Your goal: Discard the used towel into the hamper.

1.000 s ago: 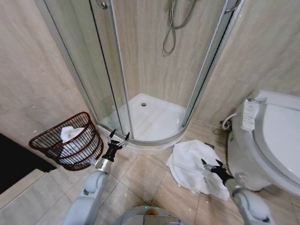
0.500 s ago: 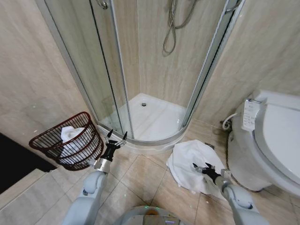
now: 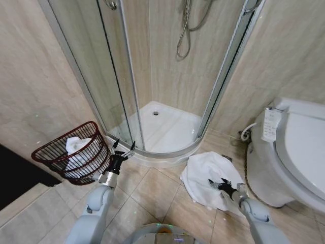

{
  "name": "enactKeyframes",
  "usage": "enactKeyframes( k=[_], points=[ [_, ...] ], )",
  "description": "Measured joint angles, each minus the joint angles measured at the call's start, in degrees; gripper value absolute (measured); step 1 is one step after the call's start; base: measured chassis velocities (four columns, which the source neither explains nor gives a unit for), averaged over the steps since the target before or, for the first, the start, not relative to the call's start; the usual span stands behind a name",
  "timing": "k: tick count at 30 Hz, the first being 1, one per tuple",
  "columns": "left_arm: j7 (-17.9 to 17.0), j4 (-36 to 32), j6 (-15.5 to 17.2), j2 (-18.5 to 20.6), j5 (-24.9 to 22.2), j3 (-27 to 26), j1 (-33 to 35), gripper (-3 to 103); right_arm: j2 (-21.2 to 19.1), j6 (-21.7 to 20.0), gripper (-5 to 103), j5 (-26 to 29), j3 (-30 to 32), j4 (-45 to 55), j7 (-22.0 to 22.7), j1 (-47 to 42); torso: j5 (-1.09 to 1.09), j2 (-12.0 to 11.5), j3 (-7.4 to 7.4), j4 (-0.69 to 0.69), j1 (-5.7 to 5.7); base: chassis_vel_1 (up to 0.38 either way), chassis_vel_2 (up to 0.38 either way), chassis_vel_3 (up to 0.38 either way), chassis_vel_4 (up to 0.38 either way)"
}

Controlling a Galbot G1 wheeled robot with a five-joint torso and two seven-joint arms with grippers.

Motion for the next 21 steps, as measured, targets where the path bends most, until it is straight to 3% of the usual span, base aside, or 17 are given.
enactKeyframes(
  k=[10, 21],
  points=[
    [-0.44, -1.33, 0.42, -0.02, 0.08, -0.55, 0.52, 100, 0.26, 0.53, 100, 0.05, -1.59, -7.22, -1.92, 6.35, 0.00, 0.00, 0.00, -0.01, 0.00, 0.000, 0.000, 0.000, 0.000],
    [-0.53, -1.40, 0.37, 0.01, 0.08, -0.42, 0.75, 100, 1.08, 0.80, 100, -2.42, -3.75, -10.51, 1.98, 7.61, 0.00, 0.00, 0.00, -0.01, 0.00, 0.000, 0.000, 0.000, 0.000]
  ],
)
